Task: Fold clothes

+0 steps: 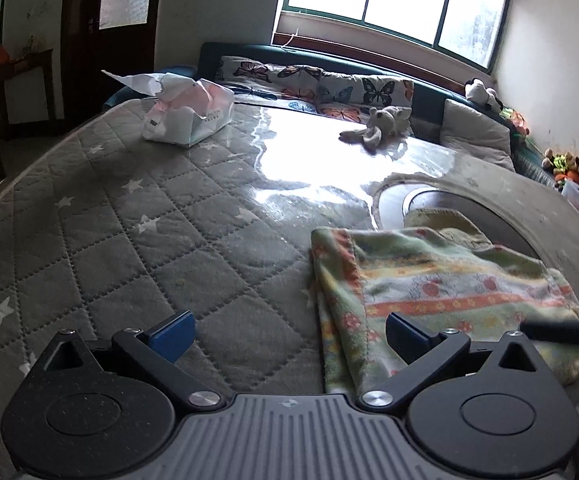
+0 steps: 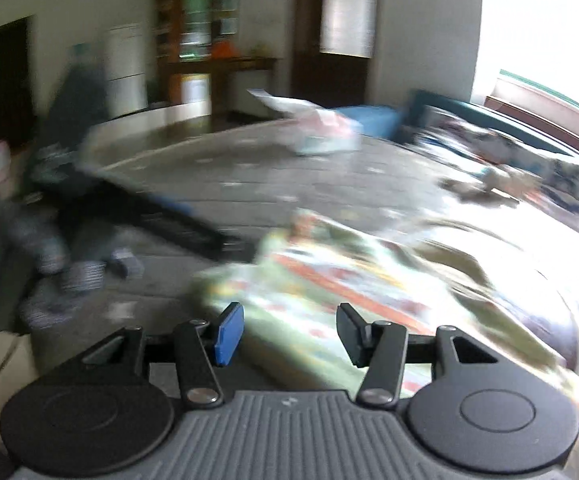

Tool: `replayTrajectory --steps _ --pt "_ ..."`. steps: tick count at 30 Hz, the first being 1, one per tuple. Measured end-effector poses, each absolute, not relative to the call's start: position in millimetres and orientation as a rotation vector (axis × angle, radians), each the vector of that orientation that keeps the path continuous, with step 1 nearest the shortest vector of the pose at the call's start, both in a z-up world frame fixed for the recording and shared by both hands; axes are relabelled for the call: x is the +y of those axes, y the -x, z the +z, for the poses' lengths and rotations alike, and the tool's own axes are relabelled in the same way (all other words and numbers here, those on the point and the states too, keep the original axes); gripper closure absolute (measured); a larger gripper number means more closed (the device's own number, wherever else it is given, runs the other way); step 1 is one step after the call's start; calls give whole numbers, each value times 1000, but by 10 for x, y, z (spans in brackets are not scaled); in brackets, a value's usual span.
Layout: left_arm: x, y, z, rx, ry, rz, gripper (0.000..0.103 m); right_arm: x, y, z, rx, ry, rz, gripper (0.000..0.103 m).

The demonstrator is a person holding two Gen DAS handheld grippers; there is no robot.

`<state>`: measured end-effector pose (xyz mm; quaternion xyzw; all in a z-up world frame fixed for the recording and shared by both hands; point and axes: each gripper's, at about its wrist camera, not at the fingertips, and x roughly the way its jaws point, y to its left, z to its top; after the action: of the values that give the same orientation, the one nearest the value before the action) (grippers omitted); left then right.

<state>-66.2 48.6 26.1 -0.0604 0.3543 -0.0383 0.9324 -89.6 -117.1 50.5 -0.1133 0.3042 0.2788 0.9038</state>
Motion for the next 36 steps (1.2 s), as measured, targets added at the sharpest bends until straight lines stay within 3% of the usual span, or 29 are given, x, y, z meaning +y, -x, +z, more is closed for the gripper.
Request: replayTrajectory --steps 16,36 --pt "319 732 133 720 30 -54 0 -1680 947 302 627 195 410 41" --pt "320 719 131 725 34 -44 0 -2341 1168 279 684 57 305 41"
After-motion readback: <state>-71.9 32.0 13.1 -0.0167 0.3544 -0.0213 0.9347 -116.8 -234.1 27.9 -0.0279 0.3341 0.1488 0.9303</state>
